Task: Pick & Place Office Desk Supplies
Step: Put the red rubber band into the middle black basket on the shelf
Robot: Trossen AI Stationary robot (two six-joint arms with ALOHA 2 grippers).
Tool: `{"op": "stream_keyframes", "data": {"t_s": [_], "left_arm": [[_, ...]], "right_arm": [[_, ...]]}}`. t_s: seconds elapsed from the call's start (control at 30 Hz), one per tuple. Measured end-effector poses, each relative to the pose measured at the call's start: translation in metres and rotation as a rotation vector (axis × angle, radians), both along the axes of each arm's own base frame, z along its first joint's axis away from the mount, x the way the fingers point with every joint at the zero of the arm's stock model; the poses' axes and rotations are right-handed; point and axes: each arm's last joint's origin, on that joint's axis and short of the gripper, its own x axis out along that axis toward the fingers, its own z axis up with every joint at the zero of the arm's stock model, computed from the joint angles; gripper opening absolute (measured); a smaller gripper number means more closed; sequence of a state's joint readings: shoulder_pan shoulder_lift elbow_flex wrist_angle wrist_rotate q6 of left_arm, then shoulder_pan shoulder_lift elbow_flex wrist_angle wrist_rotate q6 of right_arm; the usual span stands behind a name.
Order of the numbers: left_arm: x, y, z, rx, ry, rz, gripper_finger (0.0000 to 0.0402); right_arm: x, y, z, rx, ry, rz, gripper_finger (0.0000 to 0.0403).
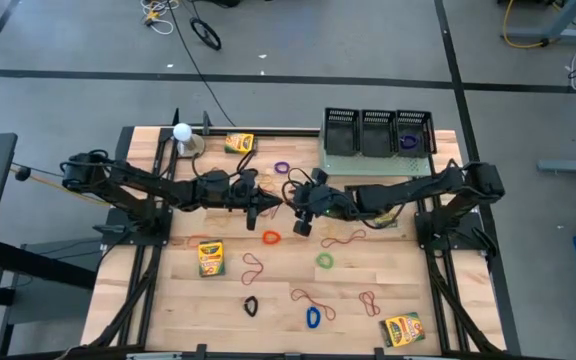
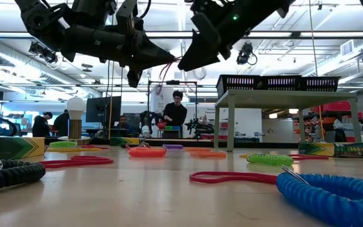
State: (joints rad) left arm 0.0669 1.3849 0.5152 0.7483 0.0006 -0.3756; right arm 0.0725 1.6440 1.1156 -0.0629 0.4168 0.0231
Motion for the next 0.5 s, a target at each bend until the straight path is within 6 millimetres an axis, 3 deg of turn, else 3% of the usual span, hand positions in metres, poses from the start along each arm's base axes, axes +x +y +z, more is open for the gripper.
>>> {"op": "stream_keyframes", "data": {"t_s": [0.23, 0.5], "left_arm": [[0.0, 0.002, 0.0, -0.054, -0.008, 0.017, 0.0014], [-0.004, 0.02, 0.009, -0.138, -0.077, 0.089, 0.007]], "right_arm": [[-0.002, -0.001, 0.007, 0.021, -0.027, 0.017, 0.0014], [-0.032, -0.004, 0.044, 0.07, -0.073, -0.043, 0.0009]]}}
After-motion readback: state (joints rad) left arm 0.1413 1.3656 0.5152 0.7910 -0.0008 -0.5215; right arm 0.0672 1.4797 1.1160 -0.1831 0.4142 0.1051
